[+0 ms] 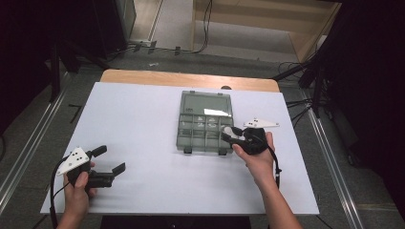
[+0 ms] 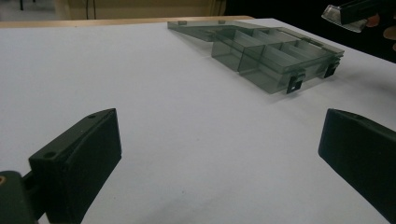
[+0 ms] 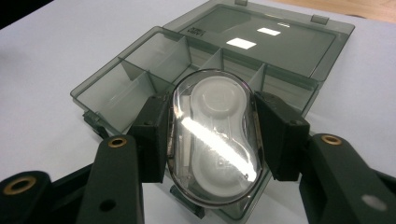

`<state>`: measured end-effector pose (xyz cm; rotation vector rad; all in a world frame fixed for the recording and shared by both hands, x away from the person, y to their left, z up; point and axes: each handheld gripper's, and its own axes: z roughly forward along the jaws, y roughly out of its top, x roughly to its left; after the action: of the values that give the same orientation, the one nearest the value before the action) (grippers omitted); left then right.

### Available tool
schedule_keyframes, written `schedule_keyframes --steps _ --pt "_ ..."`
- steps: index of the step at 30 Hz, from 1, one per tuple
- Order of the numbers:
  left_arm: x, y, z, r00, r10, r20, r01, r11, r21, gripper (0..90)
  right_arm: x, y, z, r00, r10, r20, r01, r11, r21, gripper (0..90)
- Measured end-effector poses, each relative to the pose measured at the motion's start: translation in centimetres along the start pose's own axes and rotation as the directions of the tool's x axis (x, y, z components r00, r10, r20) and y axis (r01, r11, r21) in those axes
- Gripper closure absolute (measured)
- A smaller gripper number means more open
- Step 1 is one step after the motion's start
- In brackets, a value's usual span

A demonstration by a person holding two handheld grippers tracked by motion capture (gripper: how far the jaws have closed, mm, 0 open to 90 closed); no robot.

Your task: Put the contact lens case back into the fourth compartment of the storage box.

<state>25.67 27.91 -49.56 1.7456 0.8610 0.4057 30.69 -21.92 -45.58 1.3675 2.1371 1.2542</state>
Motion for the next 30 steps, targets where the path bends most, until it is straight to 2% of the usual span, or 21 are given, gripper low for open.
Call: schedule_keyframes --steps 11,30 --pt "0.0 0.0 0.0 1.0 0.001 0.0 -0.001 1.0 0.0 0.0 -1.3 0.6 0.8 0.9996 0.02 0.021 -0.02 1.0 0.005 47.1" --pt "0.0 0.0 0.0 1.0 -0.001 0.001 0.001 1.0 -0.002 0.0 -2.0 1.7 2.7 0.9992 0.03 0.027 -0.03 0.999 0.025 47.1"
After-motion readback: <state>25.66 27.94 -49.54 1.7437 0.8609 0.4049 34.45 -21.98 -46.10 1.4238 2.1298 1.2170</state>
